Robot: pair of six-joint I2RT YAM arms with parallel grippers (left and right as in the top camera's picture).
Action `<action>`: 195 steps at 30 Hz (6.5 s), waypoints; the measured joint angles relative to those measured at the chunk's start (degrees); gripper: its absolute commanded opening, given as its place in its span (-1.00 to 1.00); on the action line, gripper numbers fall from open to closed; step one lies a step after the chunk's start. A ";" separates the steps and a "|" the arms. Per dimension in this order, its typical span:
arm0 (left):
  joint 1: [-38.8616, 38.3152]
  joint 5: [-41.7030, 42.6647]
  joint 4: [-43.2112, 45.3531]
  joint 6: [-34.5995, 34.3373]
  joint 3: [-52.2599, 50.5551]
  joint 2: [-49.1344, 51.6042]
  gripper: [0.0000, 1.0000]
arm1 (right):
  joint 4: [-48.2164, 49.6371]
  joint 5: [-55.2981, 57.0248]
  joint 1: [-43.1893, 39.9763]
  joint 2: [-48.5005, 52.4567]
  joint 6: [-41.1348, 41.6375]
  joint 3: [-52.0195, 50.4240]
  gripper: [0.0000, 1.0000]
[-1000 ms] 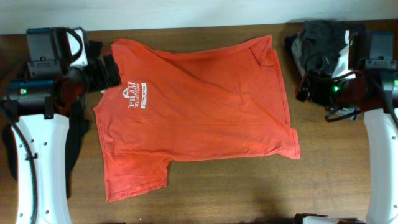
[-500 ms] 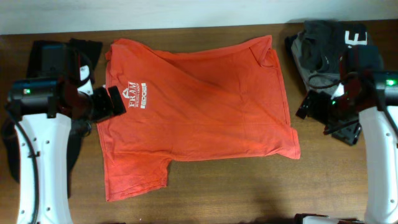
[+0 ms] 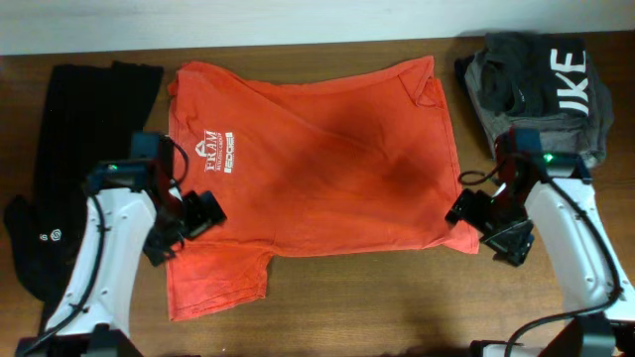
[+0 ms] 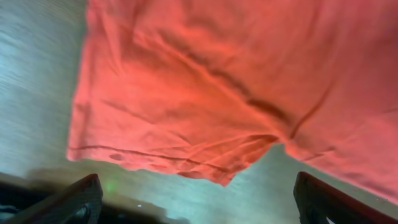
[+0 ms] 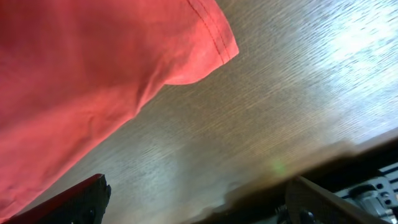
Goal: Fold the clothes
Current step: 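Move both grippers down to the T-shirt's bottom hem corners, then grasp the bottom hem corners with the left and right grippers, then lift the hem and fold it upward toward the shirt's collar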
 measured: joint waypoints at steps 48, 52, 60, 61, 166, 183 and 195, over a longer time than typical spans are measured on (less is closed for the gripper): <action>-17.73 -0.55 17.44 -4.33 -25.64 -0.02 0.47 | 11.39 -0.17 0.00 0.00 -4.31 -7.87 0.71; -17.73 -0.57 18.62 -6.10 -25.64 -0.02 0.40 | 11.41 -0.17 0.00 0.00 -4.31 -7.87 0.71; -17.73 -0.94 20.41 -9.05 -25.64 -0.02 0.05 | 11.50 -0.17 0.00 0.00 -4.57 -7.87 0.56; -17.73 -0.94 20.39 -9.22 -25.64 -0.02 0.04 | 11.58 -0.17 0.00 0.00 -4.57 -7.87 0.55; -10.95 -13.22 16.46 -5.81 -13.00 -18.67 -0.99 | 11.08 -5.84 -13.66 -8.46 -17.81 -10.32 -0.92; -10.95 -18.75 33.55 -2.45 -12.96 -8.90 -0.99 | 26.14 -7.19 -13.66 0.90 -17.84 -10.32 -0.92; -11.02 -22.05 46.40 -2.05 -12.96 -7.96 -0.98 | 32.39 -9.66 -13.42 4.70 -17.84 -10.32 -0.92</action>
